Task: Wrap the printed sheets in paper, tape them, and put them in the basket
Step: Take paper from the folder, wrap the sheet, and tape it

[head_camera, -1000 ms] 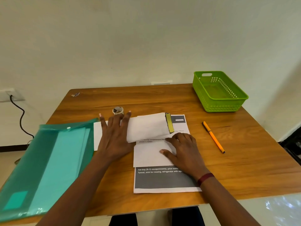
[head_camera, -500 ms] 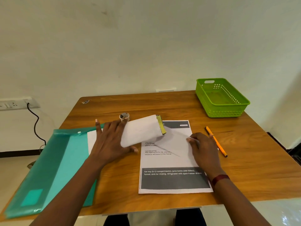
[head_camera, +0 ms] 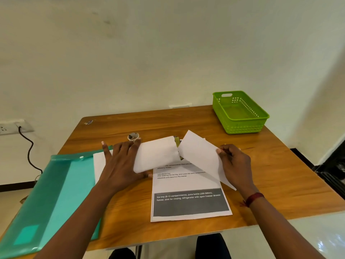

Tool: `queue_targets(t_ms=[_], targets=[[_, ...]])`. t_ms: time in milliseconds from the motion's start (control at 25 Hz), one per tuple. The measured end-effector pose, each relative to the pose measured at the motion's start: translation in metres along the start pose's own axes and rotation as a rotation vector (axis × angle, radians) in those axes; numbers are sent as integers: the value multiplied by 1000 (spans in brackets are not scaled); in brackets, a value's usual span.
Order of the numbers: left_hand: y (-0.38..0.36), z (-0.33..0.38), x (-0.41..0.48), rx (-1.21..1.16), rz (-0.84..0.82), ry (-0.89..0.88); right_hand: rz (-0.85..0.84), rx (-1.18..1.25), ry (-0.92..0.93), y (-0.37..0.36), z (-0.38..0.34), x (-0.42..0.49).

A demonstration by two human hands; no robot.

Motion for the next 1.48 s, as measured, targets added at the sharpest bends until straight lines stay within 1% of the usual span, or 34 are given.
queue_targets(t_ms=[320,440,600,680,760,840,920,1000,1040,1160,1280,1320,1360,1440,1480], targets=[[3,9,3,25,-12,-54,-148,-80,90,-7,-5,14],[-1,11,3,38,-31,-71,-249,-129,121,-15,-7,23],[-12,22,2,62,-80,-104,-376,-273,178,-33,-15,33],[-17,30,3,71,-93,-115,-413,-330,200,-46,-22,34],[-21,37,3,58,-90,-118,-416,-359,218,-58,-32,33],[-23,42,3,39,-78,-121,-356,-330,239,-64,-41,30],[-23,40,3,24,-59,-101,-213,-257,261,-59,-44,27],[-22,38,2,12,-50,-82,-104,-188,232,-50,-39,26],[-22,38,2,13,-53,-80,-78,-160,207,-48,-35,26],[-25,41,2,31,-72,-89,-58,-96,161,-49,-30,26],[-27,46,4,36,-73,-93,-125,9,111,-60,-31,25],[-28,47,4,37,-74,-92,-133,47,114,-62,-32,24],[-28,47,5,36,-70,-87,-106,66,135,-60,-34,23],[-28,43,4,25,-55,-63,61,38,159,-42,-28,20],[-27,39,4,18,-46,-46,170,45,113,-28,-20,18]])
Point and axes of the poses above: each hand's wrist, its own x-axis towards the middle knuckle, its own y-axis out of the back of the hand, z = x × y, the point moved 9 cm from there along x, towards the middle knuckle, and after that the axes turned 4 degrees about -x, right-handed, at the moved point
